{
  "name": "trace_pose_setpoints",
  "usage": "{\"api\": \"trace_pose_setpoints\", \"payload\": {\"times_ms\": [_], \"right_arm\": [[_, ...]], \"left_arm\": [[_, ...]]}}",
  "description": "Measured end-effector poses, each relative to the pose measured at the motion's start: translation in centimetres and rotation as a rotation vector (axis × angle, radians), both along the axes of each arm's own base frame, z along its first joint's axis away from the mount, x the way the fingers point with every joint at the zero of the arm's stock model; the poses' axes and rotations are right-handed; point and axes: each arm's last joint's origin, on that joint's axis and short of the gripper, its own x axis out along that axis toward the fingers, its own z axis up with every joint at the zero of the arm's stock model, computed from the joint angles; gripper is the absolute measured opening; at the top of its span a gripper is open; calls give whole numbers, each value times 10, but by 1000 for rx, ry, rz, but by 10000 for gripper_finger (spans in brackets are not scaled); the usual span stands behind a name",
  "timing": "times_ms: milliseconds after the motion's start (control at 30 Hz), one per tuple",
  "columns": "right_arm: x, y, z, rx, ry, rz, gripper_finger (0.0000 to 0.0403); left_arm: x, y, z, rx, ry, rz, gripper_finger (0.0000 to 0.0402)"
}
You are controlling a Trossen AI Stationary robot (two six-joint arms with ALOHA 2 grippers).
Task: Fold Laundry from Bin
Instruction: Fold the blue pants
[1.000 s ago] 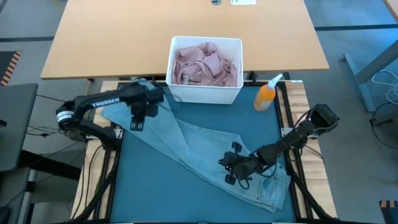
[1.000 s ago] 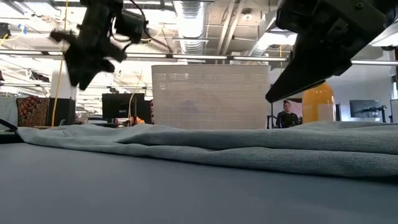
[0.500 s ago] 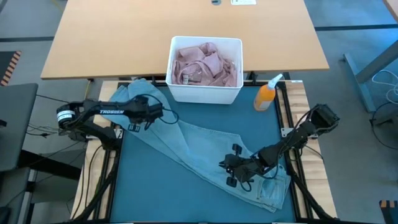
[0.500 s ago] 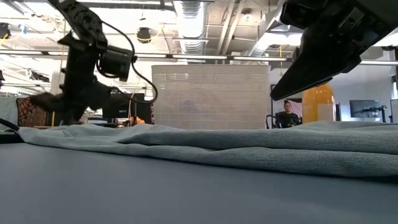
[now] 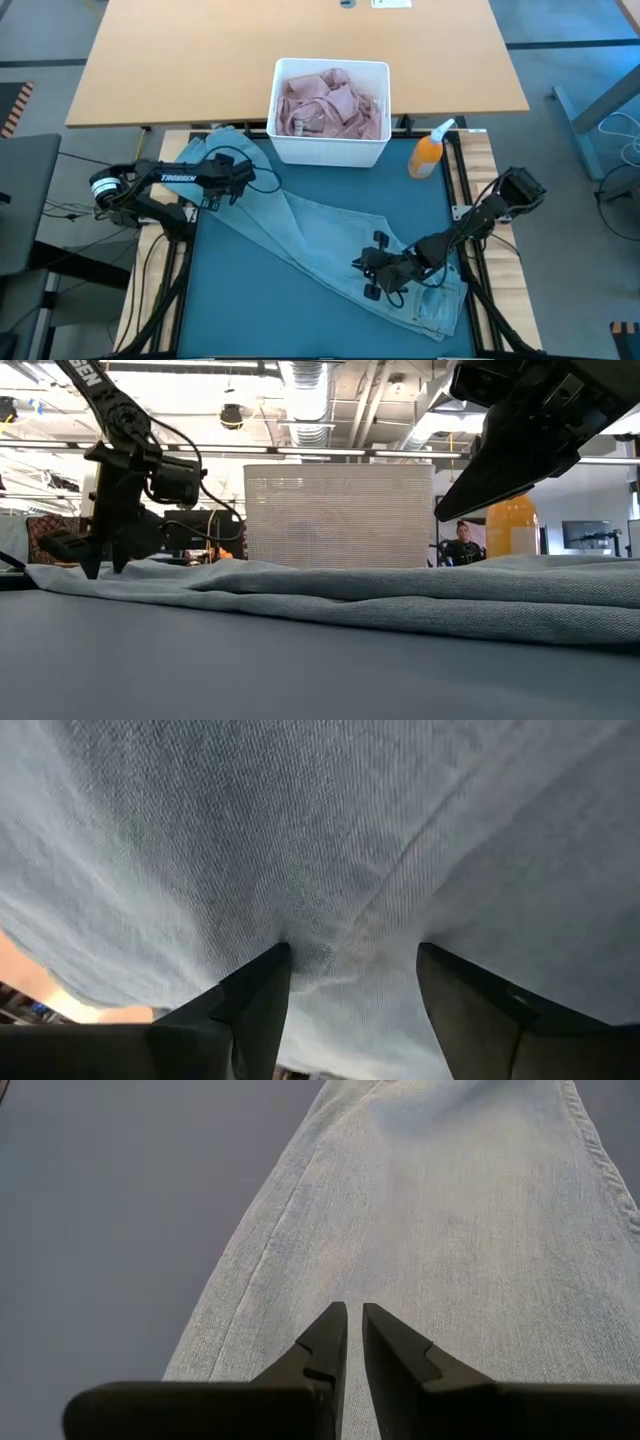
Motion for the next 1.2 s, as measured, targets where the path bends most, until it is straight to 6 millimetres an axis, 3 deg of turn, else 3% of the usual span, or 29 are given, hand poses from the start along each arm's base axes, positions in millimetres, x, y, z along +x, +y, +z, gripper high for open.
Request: {"api": "trace_pose_setpoints", "payload": {"times_ms": [100,200,367,433,767,933,1067,1200], "right_arm": [[0,0,0,1,0,-1,65],[0,0,0,0,1,-1,65],[0,-1,0,-3,3,-2,65],[0,-1,0,-3,2,-3,65],[0,-1,0,-4,2,-3,65],[0,-1,0,-3,2,-3,65],[0,-1,0,-3,3,-3,65],[-1,1,0,-2,3,1,65]], "left_arm": [[-1,3,-2,-1,7,-23,205],[-1,5,-2,30,10,-23,174],[2,9,4,135,21,4,42],[6,14,12,214,25,31,14],[24,27,78,364,285,-34,0],[22,27,102,367,423,-66,0],[14,21,100,314,437,-39,0],[1,7,70,186,448,-35,0]]}}
